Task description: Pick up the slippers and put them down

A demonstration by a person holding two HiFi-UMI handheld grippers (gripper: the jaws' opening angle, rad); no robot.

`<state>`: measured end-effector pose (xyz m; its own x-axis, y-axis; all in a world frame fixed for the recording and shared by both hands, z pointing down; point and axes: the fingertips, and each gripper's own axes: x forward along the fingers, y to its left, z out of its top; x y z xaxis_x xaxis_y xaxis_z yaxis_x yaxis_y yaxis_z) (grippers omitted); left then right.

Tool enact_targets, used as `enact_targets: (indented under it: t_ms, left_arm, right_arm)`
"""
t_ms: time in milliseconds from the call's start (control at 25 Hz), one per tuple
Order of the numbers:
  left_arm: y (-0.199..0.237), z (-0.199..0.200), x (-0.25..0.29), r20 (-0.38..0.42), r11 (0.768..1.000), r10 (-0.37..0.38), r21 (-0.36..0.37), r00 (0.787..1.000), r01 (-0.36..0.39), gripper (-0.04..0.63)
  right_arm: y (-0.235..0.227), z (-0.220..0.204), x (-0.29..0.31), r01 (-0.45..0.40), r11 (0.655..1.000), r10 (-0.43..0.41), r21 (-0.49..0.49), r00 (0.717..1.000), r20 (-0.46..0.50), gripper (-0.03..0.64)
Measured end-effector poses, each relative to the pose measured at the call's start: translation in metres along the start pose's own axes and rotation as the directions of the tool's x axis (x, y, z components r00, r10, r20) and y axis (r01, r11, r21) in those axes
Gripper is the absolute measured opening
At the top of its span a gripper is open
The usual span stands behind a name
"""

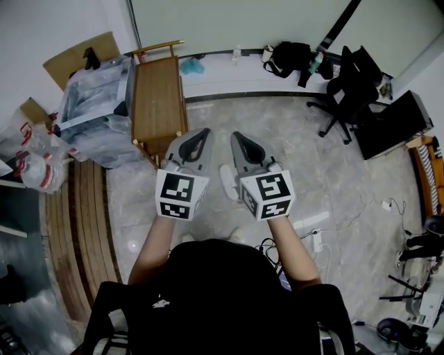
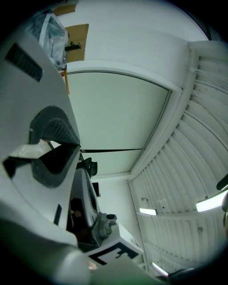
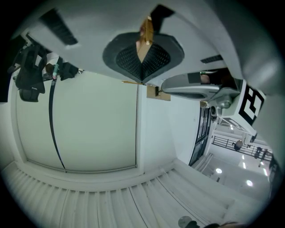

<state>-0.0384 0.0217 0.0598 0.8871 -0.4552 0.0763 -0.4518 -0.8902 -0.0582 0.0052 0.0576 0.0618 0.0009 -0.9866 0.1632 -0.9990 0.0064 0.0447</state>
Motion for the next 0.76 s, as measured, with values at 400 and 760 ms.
enact_targets:
  t_ms: [400,760]
  left_arm:
    - [-0.006,-0.003,-0.005,-0.001,1.0,-0.011,-0.014,1.0,0.011,0.006]
    - [-0.009,-0.003,-0.008,0.001,1.0,-0.008,-0.019,1.0,0.008,0.006]
  right_arm:
    - [0.005,-0.002,-0.002,-0.007,1.0,0.007,-0.001,1.0,0.001,-0.002]
    - [0.004,-0.005,-0.005,-0.002,1.0,0.002,0.008,1.0,-0.012,-0.002]
